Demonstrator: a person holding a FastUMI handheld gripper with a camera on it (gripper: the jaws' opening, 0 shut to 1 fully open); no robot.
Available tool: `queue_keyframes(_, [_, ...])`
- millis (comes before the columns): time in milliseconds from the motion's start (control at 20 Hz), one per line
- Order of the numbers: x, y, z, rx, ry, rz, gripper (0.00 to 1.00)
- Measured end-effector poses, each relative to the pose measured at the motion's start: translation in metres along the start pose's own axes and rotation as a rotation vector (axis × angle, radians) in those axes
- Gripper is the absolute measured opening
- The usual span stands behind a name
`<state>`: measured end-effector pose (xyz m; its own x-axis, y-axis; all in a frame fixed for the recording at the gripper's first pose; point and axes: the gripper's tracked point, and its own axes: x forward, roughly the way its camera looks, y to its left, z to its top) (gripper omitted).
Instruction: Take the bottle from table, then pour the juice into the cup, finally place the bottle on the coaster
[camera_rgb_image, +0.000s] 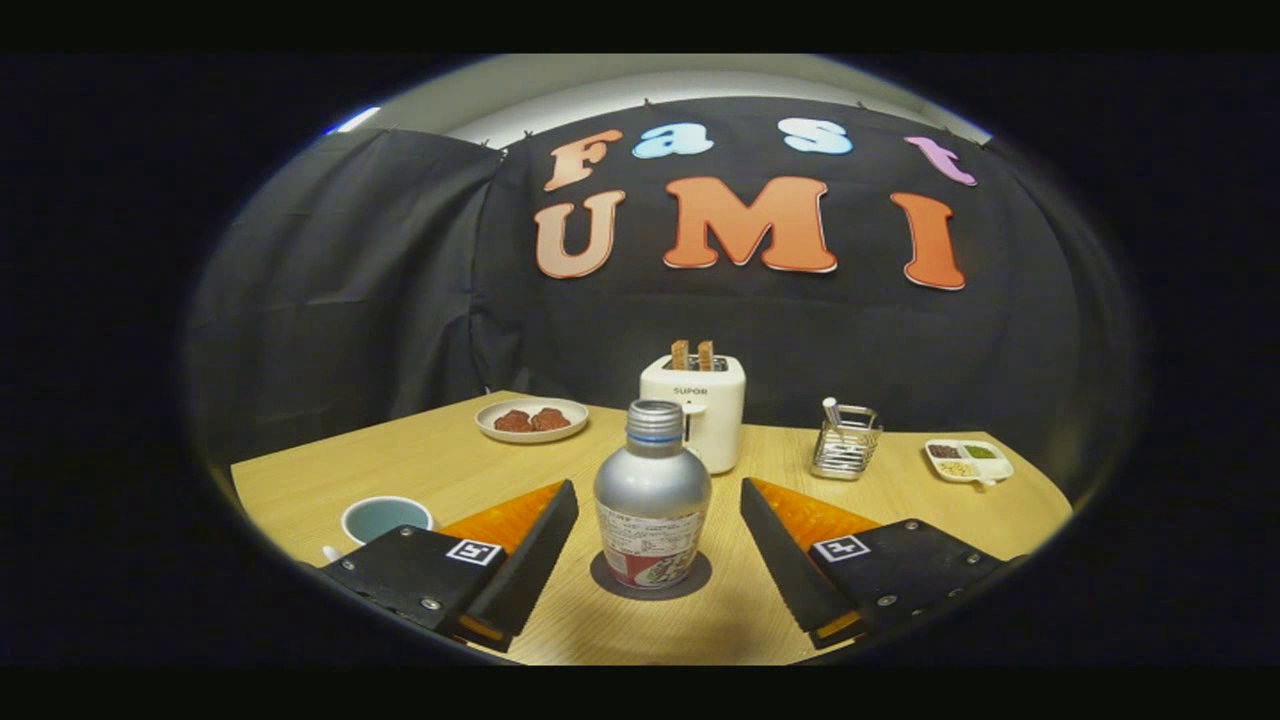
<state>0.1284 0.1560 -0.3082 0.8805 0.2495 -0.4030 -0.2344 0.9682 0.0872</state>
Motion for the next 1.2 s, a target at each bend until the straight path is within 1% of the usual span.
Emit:
queue_keyframes(200, [-0.035, -0.016, 0.046, -0.039, -0.095, -0.019, 0.97])
queue_keyframes(400, [-0.080, -0.051, 0.085, -0.057, -0.147, -0.118, 0.97])
queue_keyframes(700, [-0.153, -0.090, 0.149, -0.067, -0.255, -0.196, 0.97])
queue_keyframes(1000, [-0.216, -0.131, 0.196, -0.026, -0.300, -0.286, 0.97])
queue_keyframes(1100, [-0.235, -0.137, 0.204, -0.017, -0.309, -0.302, 0.97])
queue_keyframes(1200, [-0.253, -0.135, 0.211, -0.009, -0.315, -0.300, 0.97])
